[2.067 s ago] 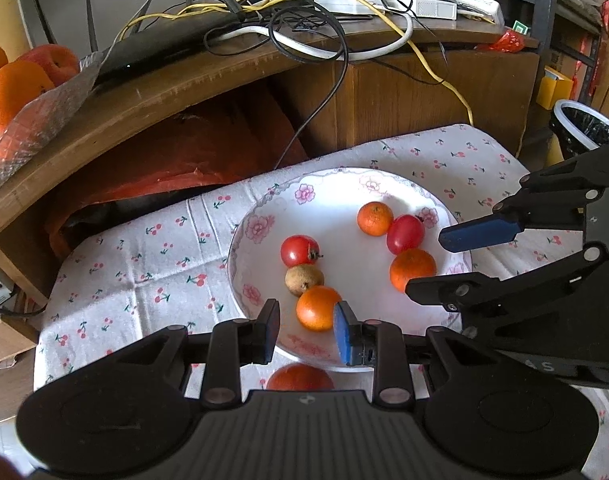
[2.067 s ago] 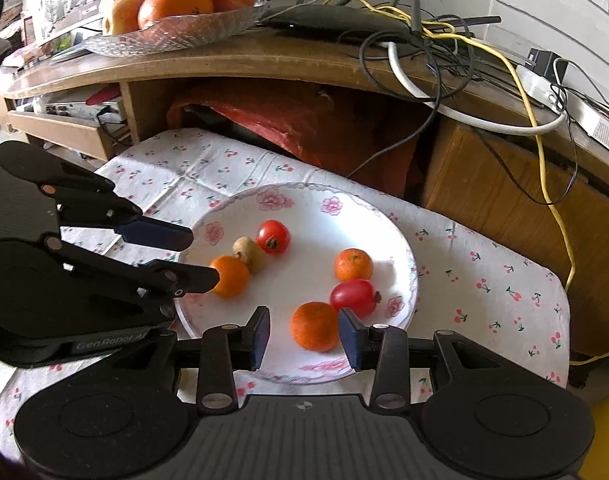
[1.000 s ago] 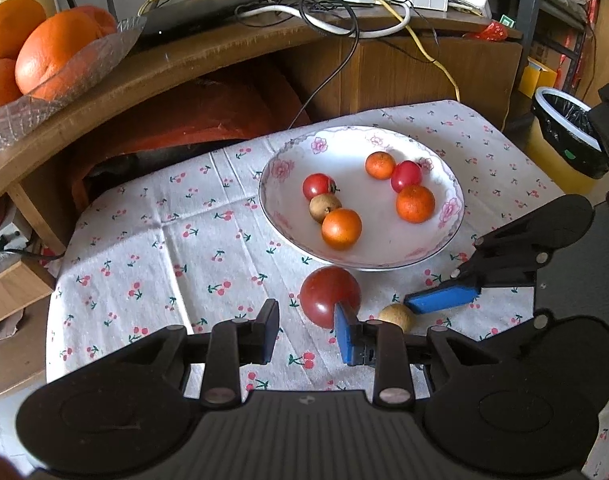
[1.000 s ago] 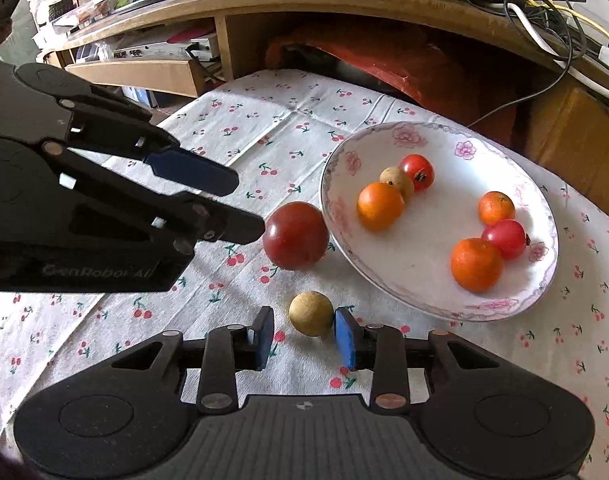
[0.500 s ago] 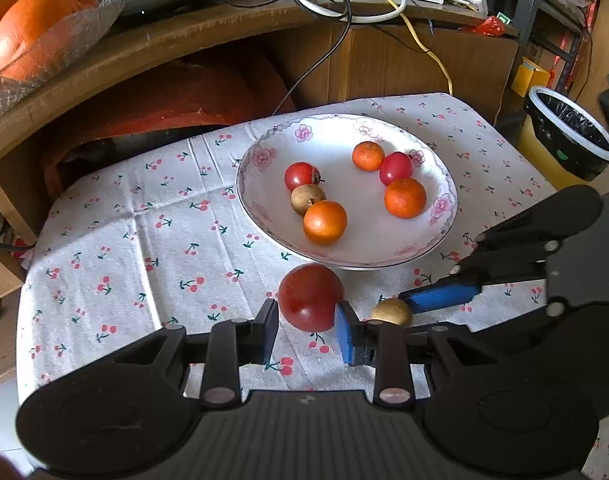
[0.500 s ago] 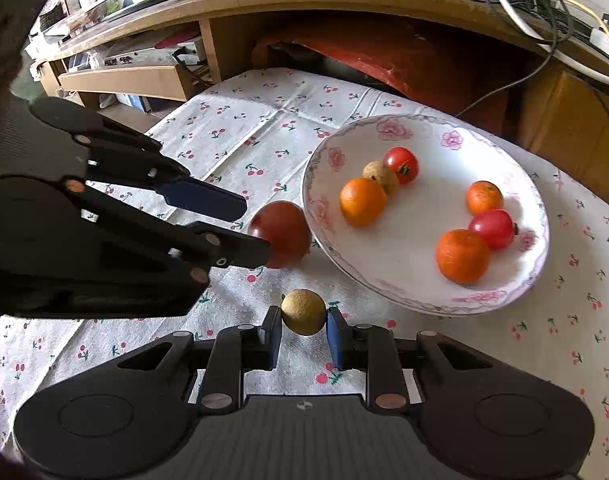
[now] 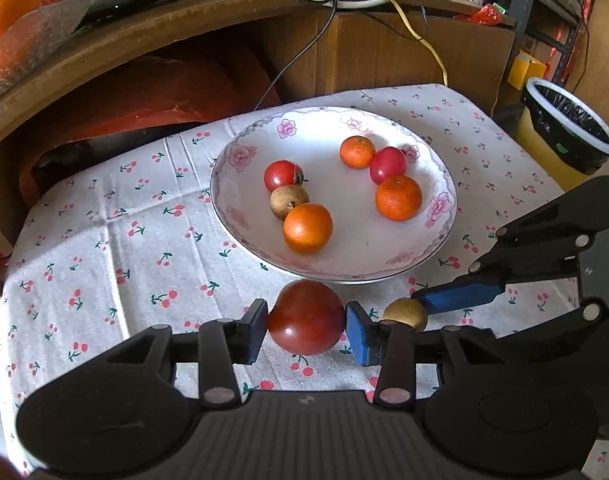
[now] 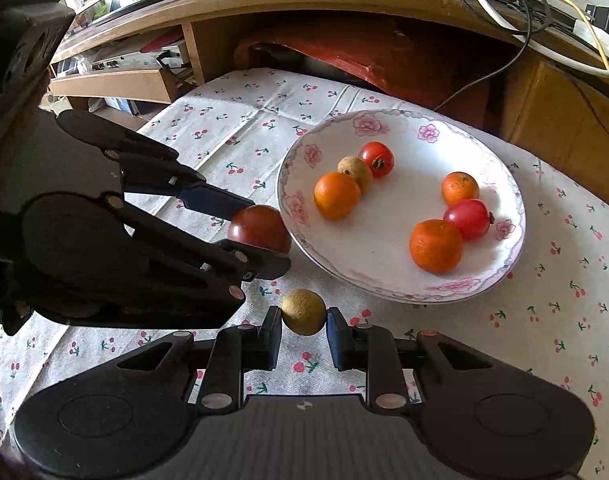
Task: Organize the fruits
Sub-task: 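Grasp the large dark red tomato with the left tool while the right tool grasps the yellow-brown fruit, then carry the dark red tomato and yellow-brown fruit with both tools over the bowl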
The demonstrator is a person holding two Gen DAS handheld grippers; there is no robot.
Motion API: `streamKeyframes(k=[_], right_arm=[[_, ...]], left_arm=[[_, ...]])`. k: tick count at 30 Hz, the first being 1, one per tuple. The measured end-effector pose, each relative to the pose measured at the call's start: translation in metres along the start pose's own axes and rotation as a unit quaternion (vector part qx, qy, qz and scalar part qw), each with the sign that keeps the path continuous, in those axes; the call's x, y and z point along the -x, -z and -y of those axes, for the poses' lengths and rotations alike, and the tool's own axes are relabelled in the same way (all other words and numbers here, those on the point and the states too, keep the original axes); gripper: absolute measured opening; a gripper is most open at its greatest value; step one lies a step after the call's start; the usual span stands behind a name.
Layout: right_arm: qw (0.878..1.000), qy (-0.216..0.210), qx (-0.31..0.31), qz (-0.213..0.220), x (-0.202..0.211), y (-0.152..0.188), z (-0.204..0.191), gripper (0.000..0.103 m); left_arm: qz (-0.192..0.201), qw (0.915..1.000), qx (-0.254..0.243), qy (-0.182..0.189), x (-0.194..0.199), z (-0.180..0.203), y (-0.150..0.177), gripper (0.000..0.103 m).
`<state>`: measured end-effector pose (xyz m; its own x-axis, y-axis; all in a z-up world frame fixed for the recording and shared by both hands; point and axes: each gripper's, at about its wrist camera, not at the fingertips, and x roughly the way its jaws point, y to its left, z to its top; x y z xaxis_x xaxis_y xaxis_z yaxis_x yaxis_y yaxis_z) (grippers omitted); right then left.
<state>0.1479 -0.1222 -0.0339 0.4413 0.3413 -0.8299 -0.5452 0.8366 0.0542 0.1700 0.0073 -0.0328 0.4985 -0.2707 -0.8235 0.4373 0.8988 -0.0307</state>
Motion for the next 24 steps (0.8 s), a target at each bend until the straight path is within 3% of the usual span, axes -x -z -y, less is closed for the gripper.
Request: streamKeyframes(k=[9, 24], right_arm=[[1.0, 0.023, -0.006, 0.005, 0.02, 0.006, 0.003, 0.019], [0.998, 0.053, -0.008, -0.038, 0.03, 0.04, -0.008, 0.02]], left_arm=[[0.0, 1.0, -0.009, -0.002, 0.011, 0.009, 0.007, 0.048], [-0.023, 0.9984, -0.048, 0.018, 0.031, 0.044, 0.033, 0.048]])
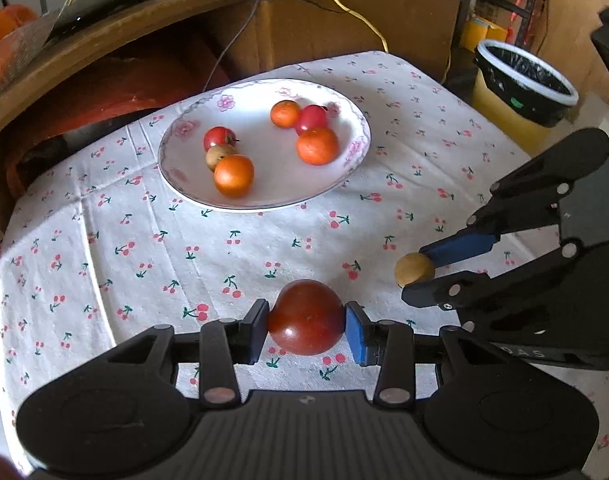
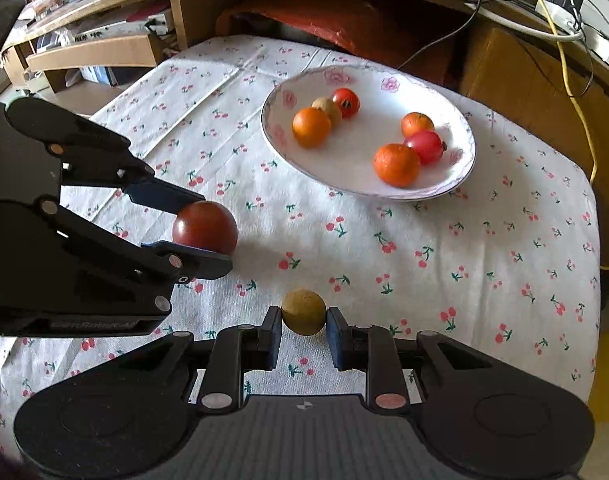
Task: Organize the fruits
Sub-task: 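Carry the dark red tomato and yellow-brown fruit with both tools over the bowl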
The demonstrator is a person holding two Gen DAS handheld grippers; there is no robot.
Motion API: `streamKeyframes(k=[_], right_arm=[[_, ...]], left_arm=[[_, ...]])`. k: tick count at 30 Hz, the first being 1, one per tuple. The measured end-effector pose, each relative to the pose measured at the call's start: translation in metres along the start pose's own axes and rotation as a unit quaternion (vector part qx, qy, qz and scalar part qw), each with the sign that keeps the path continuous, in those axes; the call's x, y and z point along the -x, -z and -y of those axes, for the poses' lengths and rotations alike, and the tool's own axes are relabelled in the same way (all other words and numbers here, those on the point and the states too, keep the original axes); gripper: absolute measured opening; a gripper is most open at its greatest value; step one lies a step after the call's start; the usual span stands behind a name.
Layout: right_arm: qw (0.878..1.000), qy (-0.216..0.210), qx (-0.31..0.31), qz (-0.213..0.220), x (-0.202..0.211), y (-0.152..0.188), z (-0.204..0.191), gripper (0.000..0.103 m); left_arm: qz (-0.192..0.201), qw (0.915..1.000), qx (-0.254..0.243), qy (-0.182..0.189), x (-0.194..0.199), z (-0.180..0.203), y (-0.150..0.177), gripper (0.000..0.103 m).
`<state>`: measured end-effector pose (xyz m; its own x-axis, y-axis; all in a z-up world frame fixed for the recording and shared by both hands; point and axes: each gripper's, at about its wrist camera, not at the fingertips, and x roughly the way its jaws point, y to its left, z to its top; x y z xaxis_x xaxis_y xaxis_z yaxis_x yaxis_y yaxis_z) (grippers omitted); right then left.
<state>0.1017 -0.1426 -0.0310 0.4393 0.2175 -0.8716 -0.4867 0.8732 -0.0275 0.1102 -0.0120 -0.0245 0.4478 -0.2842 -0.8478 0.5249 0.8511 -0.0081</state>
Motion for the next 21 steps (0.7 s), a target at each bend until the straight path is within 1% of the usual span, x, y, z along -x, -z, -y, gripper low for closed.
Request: streamKeyframes(k=[5, 6, 14, 18, 21], right_arm=[[1.0, -0.006, -0.002, -0.001, -0.0026, -0.0017, 0.0031, 0.02], [1.0, -0.008, -0.002, 0.0, -0.0029, -0.0015, 0.0037, 0.02], [1.0, -0.016, 0.008, 0.002, -0.0024, -0.0006, 0.0046, 0.02], [1.0, -0.017, 0.008, -0.001, -0.0033, -0.0023, 0.0044, 0.02], [1.0, -0.019, 0.008, -0.002, -0.0033, -0.0021, 0.0052, 0.019]], left_arm=[[0.002, 1.0, -0.001, -0.001, -0.0018, 0.0004, -0.0001, 0.048], [0.0, 1.0, 0.002, 0.004, -0.002, 0.0, -0.0003, 0.048], [-0.01, 0.9999, 0.005, 0.006, -0.0042, 0.0004, 0.0027, 0.05], [-0.015, 0.9998, -0.009, -0.004, -0.0045, 0.0065, 0.0009, 0.049], [-0.017, 0.9998, -0.007, -0.006, -0.005, 0.0068, 0.0001, 0.048]])
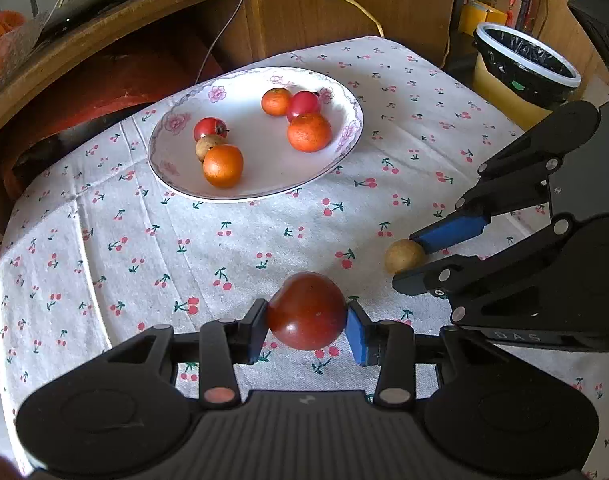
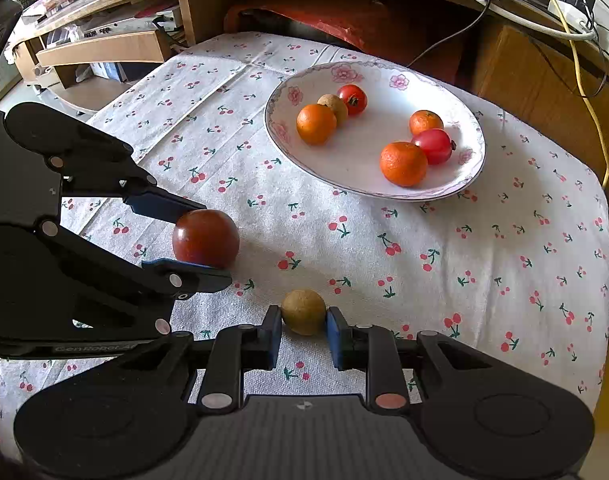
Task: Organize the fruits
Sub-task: 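Carry the dark red tomato and yellow-brown fruit with both tools over the bowl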
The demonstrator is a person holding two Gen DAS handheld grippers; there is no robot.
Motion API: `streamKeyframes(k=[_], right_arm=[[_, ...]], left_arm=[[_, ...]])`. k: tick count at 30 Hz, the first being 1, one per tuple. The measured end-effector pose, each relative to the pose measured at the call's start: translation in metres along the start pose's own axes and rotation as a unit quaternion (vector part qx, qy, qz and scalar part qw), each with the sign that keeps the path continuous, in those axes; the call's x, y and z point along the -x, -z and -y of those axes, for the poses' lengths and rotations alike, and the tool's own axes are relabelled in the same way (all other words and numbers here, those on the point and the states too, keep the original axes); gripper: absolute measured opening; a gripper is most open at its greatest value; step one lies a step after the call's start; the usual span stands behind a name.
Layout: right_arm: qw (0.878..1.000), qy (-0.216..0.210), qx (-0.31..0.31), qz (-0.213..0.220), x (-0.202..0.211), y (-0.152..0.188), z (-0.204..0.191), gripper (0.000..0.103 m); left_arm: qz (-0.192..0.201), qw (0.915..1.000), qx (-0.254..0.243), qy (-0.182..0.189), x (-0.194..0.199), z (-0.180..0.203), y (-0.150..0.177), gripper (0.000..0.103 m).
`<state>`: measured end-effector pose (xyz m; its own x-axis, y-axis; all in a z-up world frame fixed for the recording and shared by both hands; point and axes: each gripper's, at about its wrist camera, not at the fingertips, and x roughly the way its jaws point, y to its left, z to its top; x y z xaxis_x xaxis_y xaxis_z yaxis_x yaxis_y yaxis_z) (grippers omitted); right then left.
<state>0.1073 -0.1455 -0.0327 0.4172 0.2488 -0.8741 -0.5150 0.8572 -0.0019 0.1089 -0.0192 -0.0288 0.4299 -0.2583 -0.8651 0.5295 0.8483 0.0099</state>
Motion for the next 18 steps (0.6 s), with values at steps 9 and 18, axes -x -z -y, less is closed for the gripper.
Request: streamKeyframes(k=[9, 18], right_arm=[[1.0, 0.005, -0.008, 0.013, 0.006, -0.005, 0.006, 0.019], [0.998, 0.017, -0.021, 0.05, 0.018, -0.031, 0.025, 0.019]], left_arm=[[0.003, 0.9999, 0.004, -0.011, 0.001, 0.0, -0.01, 0.048], [0.034, 0.9988, 0.018, -0.031, 0.01, -0.012, -0.04, 0.048]])
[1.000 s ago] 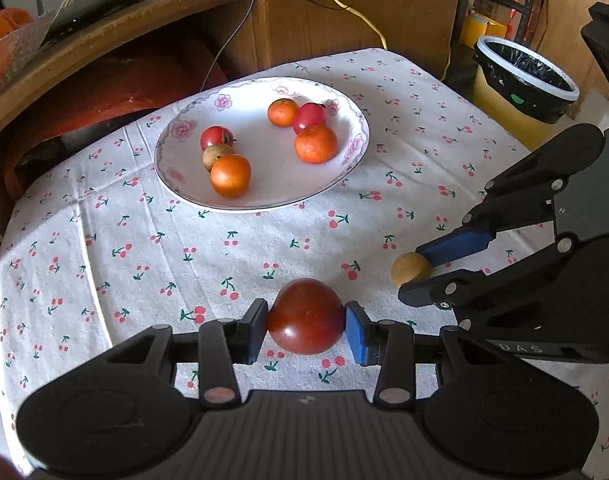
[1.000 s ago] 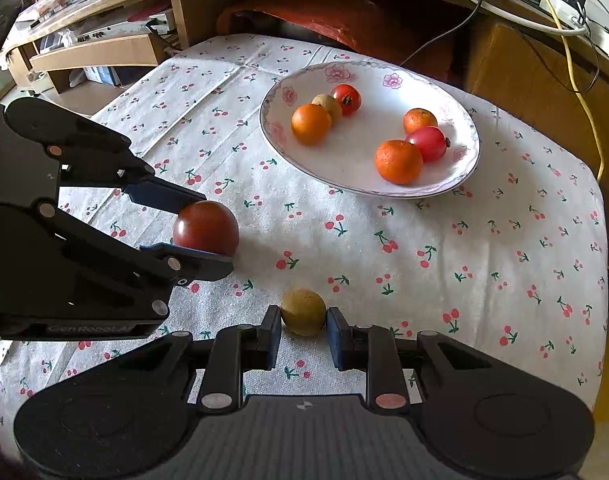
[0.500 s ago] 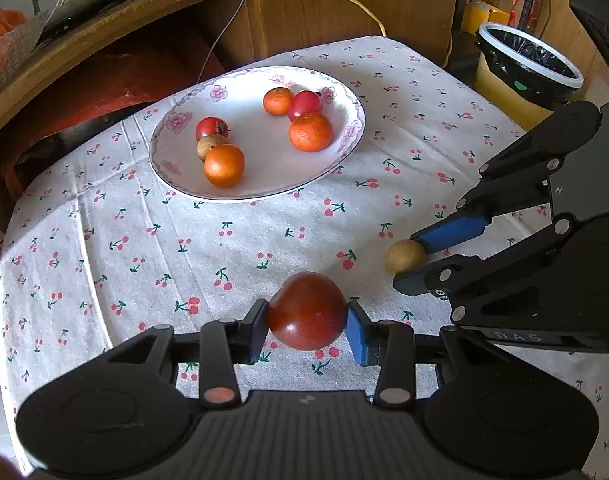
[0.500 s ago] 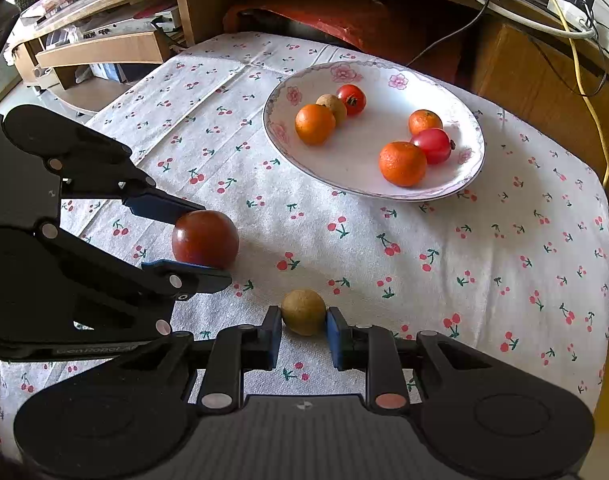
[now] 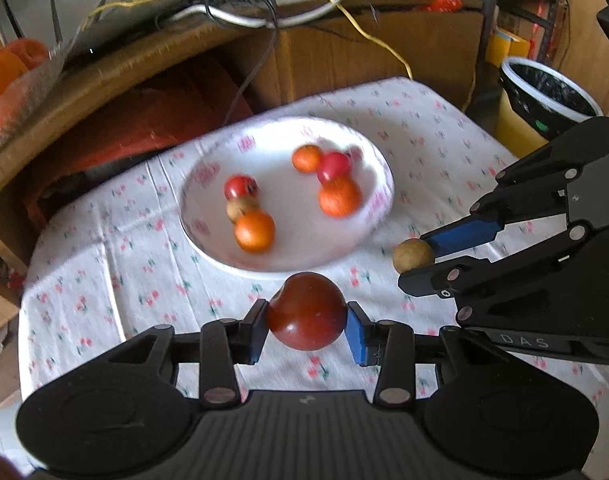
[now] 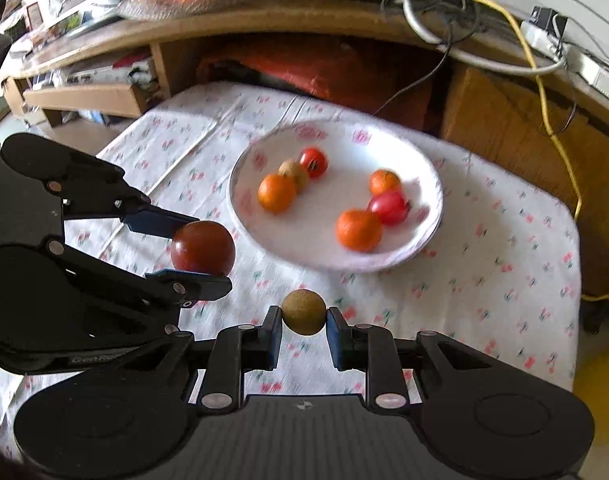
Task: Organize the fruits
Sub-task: 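Carry the dark red tomato and yellow-brown fruit with both tools over the bowl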
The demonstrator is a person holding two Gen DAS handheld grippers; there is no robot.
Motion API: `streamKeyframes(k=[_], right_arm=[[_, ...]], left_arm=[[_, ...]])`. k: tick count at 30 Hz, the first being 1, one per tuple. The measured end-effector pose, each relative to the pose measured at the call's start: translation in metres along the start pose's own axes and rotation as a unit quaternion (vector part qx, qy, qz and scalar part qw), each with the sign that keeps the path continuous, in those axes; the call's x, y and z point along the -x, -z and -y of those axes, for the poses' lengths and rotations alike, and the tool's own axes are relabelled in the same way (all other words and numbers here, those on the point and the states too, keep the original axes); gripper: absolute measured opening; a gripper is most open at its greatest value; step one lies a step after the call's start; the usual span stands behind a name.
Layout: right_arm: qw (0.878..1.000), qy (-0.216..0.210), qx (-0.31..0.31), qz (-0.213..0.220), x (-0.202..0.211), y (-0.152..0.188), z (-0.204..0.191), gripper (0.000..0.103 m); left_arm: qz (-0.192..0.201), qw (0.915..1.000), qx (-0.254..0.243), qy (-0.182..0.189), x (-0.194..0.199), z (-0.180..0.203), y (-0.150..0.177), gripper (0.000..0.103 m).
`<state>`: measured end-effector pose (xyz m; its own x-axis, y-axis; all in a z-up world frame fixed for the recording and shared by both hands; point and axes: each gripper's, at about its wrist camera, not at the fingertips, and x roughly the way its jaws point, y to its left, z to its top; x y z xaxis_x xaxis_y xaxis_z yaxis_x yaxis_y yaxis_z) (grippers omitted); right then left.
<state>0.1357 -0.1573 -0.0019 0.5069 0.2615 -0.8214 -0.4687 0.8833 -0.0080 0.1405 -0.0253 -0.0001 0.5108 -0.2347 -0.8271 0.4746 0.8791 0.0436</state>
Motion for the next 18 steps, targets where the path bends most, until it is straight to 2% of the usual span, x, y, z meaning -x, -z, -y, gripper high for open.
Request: streamKeyframes(k=[8, 18], right_arm=[[1.0, 0.007, -0.007, 0.016, -0.007, -0.021, 0.013, 0.02], [1.0, 0.009, -0.02, 0.016, -0.022, -0.028, 0.027, 0.021]], left_arm=[[0.001, 0.9999, 0.004, -0.01, -0.014, -0.007, -0.019, 0.048], [0.002, 0.9999, 0.01, -0.006, -0.028, -0.013, -0.03, 0.048]])
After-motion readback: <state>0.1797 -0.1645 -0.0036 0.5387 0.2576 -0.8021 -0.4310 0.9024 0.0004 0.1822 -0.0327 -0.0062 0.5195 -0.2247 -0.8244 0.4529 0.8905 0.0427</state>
